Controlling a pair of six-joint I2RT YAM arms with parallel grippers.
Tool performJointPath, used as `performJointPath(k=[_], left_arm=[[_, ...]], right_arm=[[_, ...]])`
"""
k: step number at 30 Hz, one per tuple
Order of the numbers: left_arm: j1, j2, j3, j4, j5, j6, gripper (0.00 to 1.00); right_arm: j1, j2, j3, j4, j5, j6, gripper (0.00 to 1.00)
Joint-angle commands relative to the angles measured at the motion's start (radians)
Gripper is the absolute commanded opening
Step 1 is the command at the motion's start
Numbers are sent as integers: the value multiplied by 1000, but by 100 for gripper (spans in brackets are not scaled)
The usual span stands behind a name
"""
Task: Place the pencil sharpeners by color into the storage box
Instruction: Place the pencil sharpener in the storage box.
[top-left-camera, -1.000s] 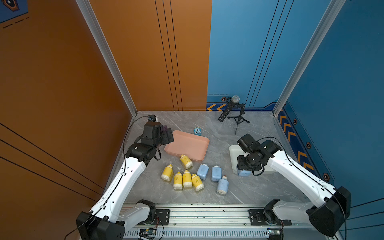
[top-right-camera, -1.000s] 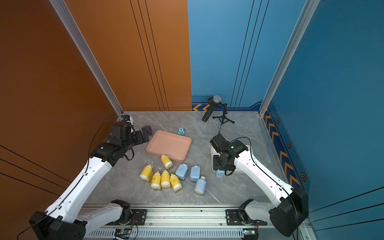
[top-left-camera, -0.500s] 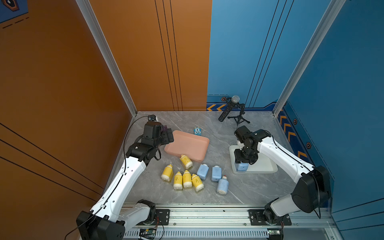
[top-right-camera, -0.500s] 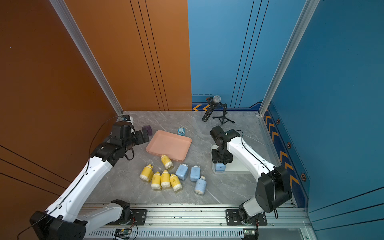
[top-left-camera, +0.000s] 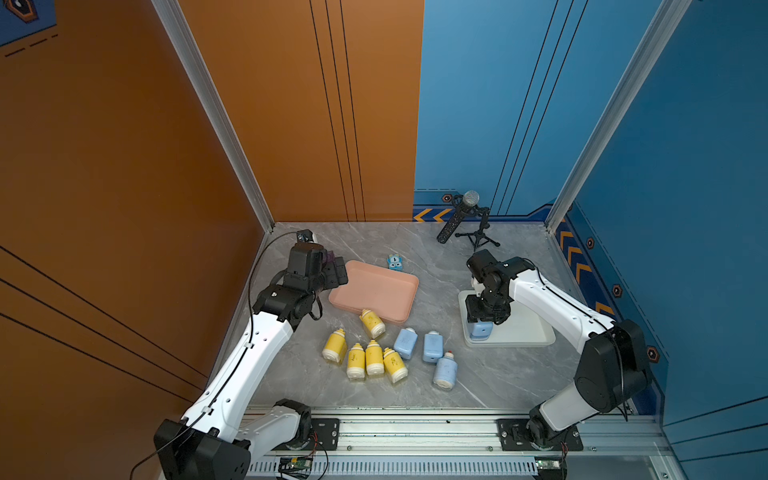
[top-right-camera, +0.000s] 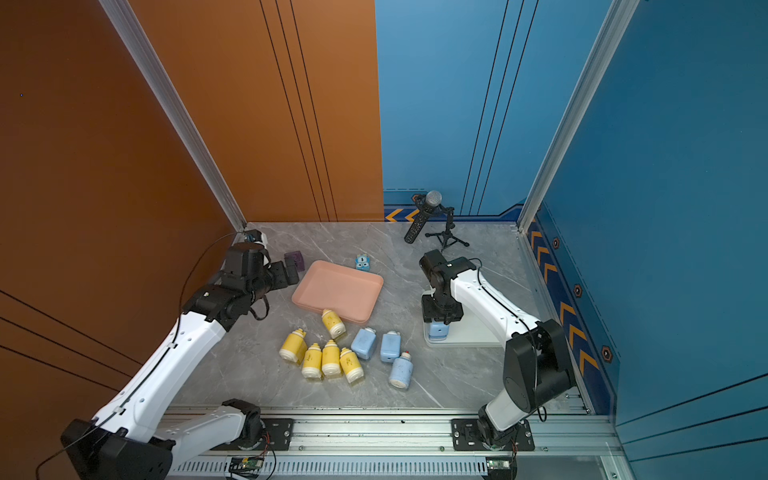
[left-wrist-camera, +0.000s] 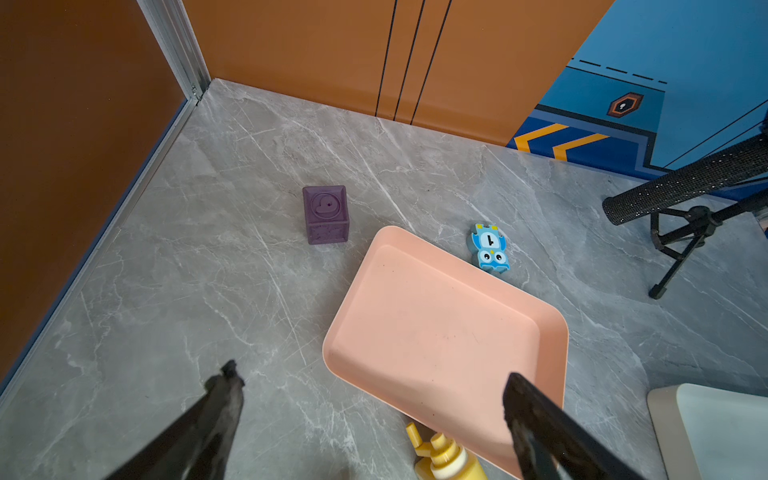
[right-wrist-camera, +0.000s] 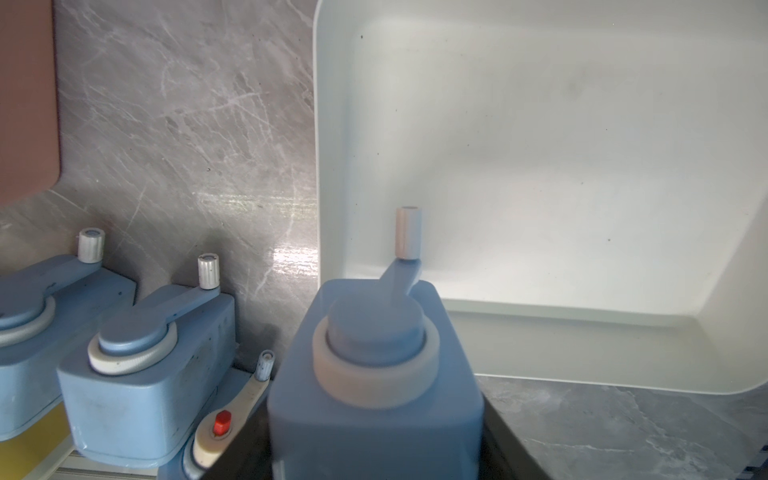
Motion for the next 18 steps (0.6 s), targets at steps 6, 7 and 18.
performJointPath(k=[6,7,18], left_arm=[[-7,5,-13,-13,-5,12,98],[-7,5,-14,-14,-5,11,98],[-7,10,-14,-14,-4,11,98]], right_arm=[[-14,15,-42,59,3,-10,33],[-14,16,-47,67,2,-8,33],[-16,37,-80,114,3,1,32]])
